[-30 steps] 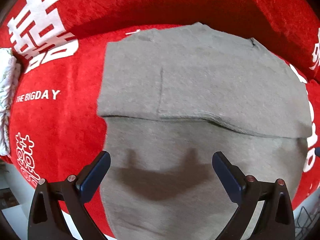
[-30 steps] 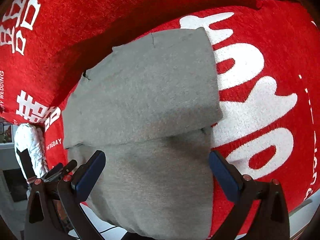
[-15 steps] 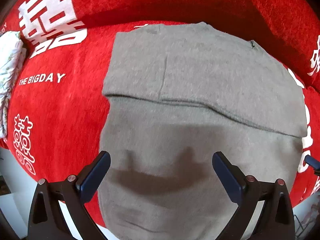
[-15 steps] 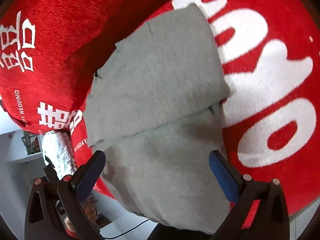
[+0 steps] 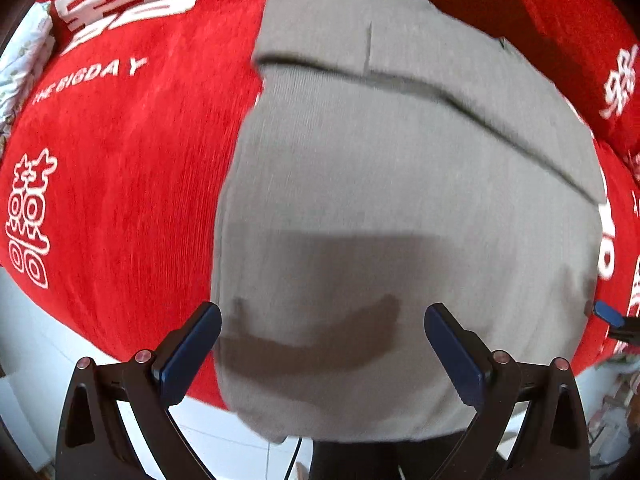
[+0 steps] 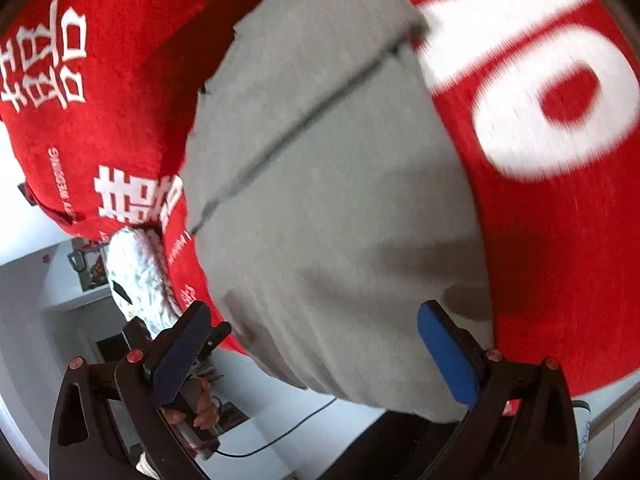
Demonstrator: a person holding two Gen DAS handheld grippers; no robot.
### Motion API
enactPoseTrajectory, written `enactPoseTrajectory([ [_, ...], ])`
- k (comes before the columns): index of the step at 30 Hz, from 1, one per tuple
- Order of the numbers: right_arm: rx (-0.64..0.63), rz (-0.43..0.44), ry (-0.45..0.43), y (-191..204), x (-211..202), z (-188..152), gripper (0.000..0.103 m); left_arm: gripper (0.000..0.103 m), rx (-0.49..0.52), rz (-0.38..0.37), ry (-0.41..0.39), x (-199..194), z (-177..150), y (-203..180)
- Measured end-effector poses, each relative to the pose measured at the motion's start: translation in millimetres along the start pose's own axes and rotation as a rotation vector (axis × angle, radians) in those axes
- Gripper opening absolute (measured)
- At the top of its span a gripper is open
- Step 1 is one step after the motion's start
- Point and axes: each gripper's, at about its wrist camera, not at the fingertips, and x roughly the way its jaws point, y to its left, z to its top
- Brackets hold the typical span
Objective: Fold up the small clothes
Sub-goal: 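Move both open grippers down to the sweater hem, then grasp the sweater hem with both grippers and lift it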
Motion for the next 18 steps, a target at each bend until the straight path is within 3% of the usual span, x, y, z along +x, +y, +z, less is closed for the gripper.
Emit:
enactPoseTrajectory([
  [4,-0.015,-0.027,0.021,-15.6,5.2,-33.1,0.091,0.102,-0.004,-0.033,0.009,4.8,-35.2,18.0],
  [6,-0.046,-0.071,0.042,-23.6,7.8,-48.6,0.067,0.102,-0.017,-0.047,0.031,12.9,-50.3,29.1],
  [7,-0.057,-0.091,0.062,-30.6,10.2,-58.5,0.065,0.102,-0.022,-0.052,0.040,16.4,-55.4,32.4],
  [11,-0.049,-0.124,0.111,-60.2,19.0,-90.2,0.064,0.102,-0.043,-0.091,0.109,40.4,-81.8,46.6],
  [18,-0.067,-0.171,0.133,-89.5,46.0,-117.2,0.064,0.102,0.024,-0.121,0.163,66.6,-104.3,42.9],
])
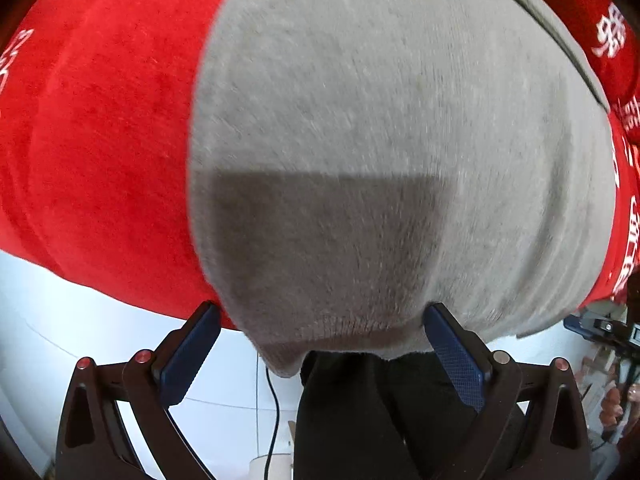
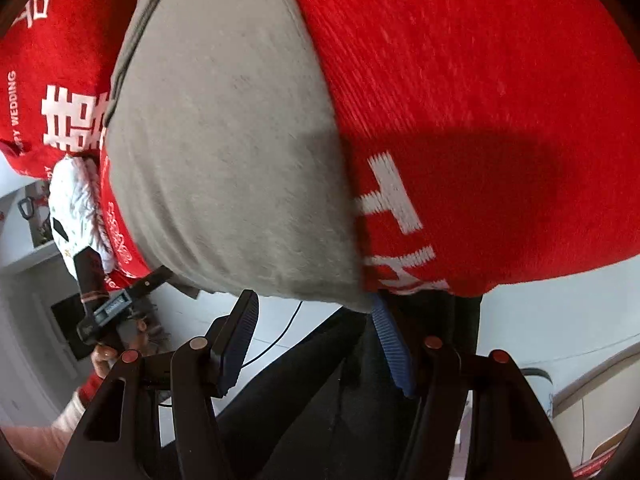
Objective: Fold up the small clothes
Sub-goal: 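Grasp the sweater hem with both grippers and lift it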
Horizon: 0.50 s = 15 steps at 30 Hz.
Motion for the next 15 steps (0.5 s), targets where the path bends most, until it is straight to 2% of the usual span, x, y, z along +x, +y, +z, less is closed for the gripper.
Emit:
enactPoseTrajectory([
  [5,0.030,0.049,-0.005,-6.2,19.1,1.8,0.065,0.101,-0.006,-0.024,-0.012,-2.2,0.8,4.9],
  [6,0.033,0.062,-0.001,-6.8,22.0,-0.7,0.061,0.091,-0.011,-0.037,-0.015,-4.2,0.2,6.9],
  [7,0.045,0.086,-0.002,-7.4,23.6,-3.2,0.054,0.088,-0.016,-0.035,-0.013,-7.8,0.4,12.8],
  [9,0.092,0.128,-0.029,-10.4,21.3,-6.7,0.016,0.061,-0.028,-0.073,-0.013,-15.7,-2.0,19.9],
  [10,0.113,0.149,-0.040,-12.6,19.7,-7.9,0.016,0.051,-0.024,-0.088,-0.014,-18.4,-1.9,19.3],
  [11,0.120,0.168,-0.049,-11.6,19.5,-9.8,0.016,0.027,-0.014,-0.117,-0.014,-21.8,-2.1,21.1],
  [12,0.114,0.187,-0.054,-12.4,15.7,-11.7,0.015,0.013,-0.004,-0.171,-0.009,-25.4,-1.9,22.4],
  [15,0.097,0.265,-0.062,-1.4,7.0,-15.7,0.015,0.013,0.028,-0.243,-0.018,-41.8,-1.7,21.2],
])
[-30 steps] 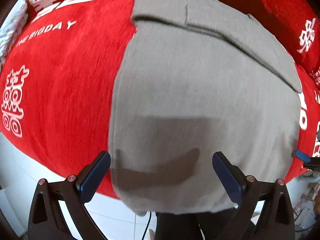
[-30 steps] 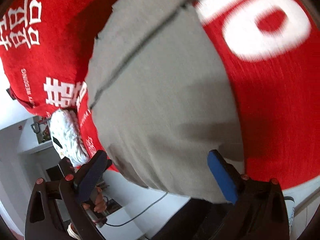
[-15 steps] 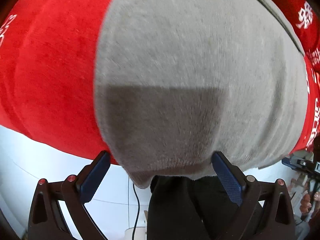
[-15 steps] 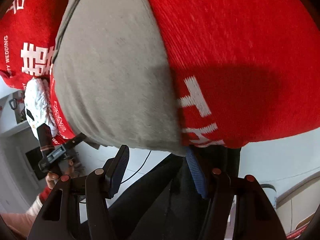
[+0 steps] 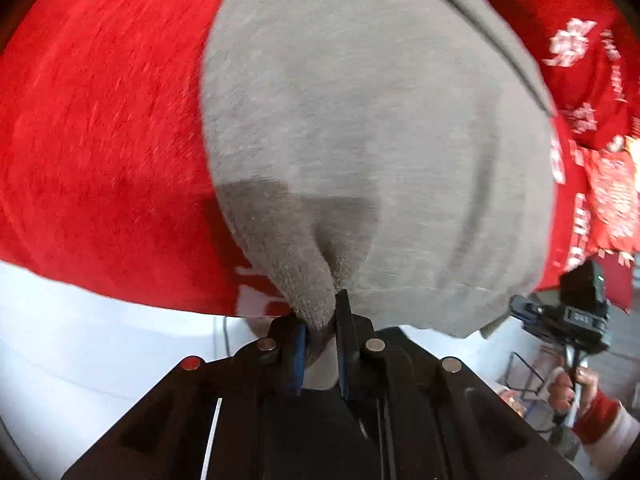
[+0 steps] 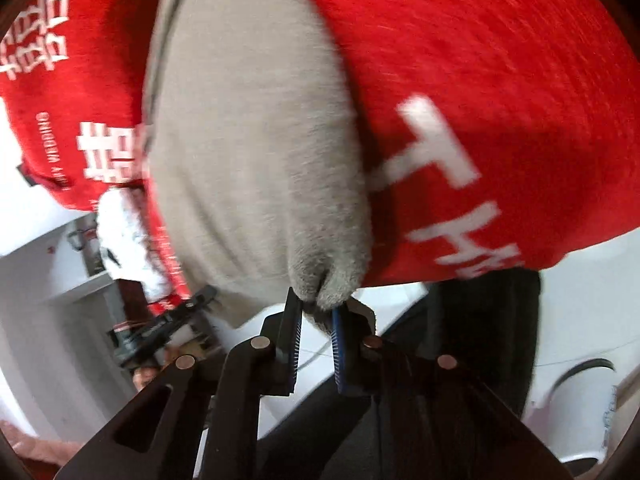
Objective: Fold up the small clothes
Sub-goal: 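Grasp the sweater hem with both grippers and lift it, then fold the held hem over toward the collar with both grippers and release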
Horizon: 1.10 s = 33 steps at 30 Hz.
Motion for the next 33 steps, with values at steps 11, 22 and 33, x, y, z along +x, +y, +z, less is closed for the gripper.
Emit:
enactPoseTrajectory([
  [11,-0.041,0.328,-0.104,84.2,-26.2,34.7,0.015,0.013,-0.032,-0.246,-0.162,-82.6,46.4,6.2],
  [22,-0.118,0.493,-0.243,172.5,-66.6,160.9,0.014,0.013,-0.027,-0.305,-0.379,-141.2,193.9,-39.6],
  [33,0.014,0.437,-0.314,170.8,-55.6,307.7,0.006,0.013,-0.076,-0.165,-0.387,-74.6,342.1,-53.1],
])
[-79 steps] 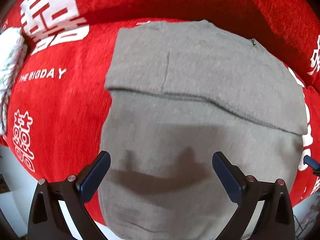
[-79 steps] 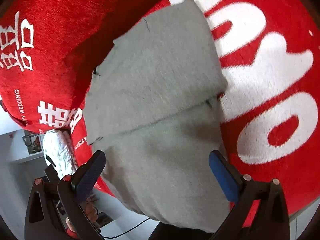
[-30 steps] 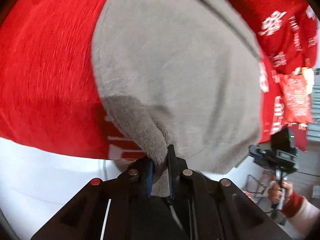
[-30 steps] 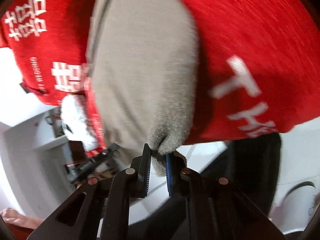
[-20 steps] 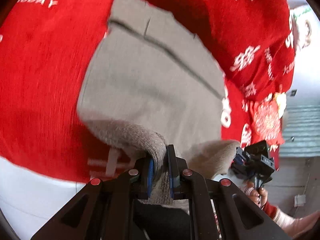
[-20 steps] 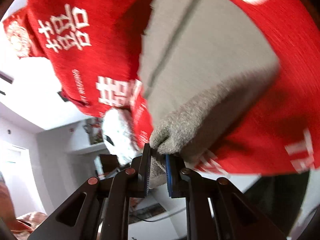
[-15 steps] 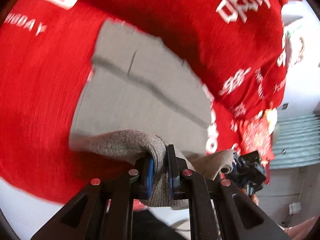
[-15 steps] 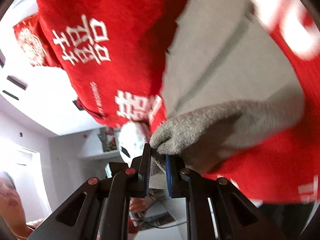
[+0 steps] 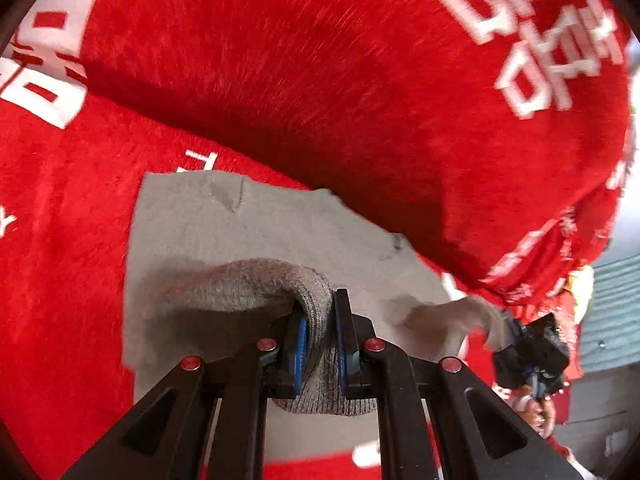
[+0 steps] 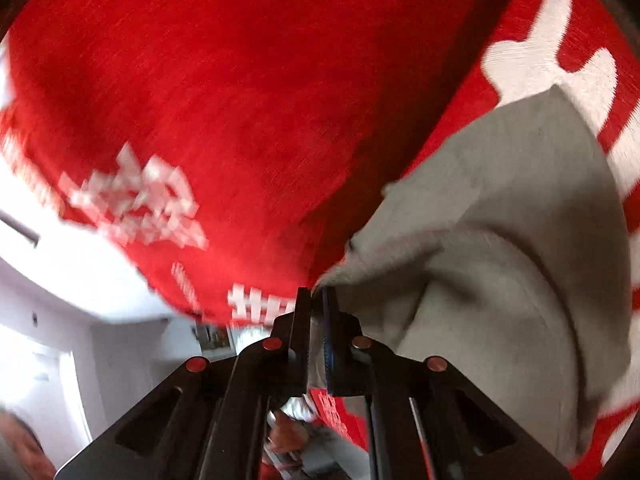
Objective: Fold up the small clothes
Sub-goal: 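Fold the held hem over toward the collar with both grippers and release, then pat the folded sweater flat with both open grippers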
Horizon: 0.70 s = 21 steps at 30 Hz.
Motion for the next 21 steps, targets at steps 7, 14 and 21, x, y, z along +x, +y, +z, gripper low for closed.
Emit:
enactPoseTrajectory([
  [7,0.045,-0.117,0.026,-26.0,14.3,21.4,0.010,0.013,-0.023,0.159,0.024,39.1,23.2,10.8],
  [14,-0.211,-0.389,0.087,12.7,22.7,14.8,0.015,0.071,0.006,0.283,-0.060,-1.3,43.8,3.9],
  [21,-0.623,-0.810,0.104,45.2,51.1,3.8,0.058,0.077,0.132,0.337,-0.066,-15.0,27.2,-12.8],
])
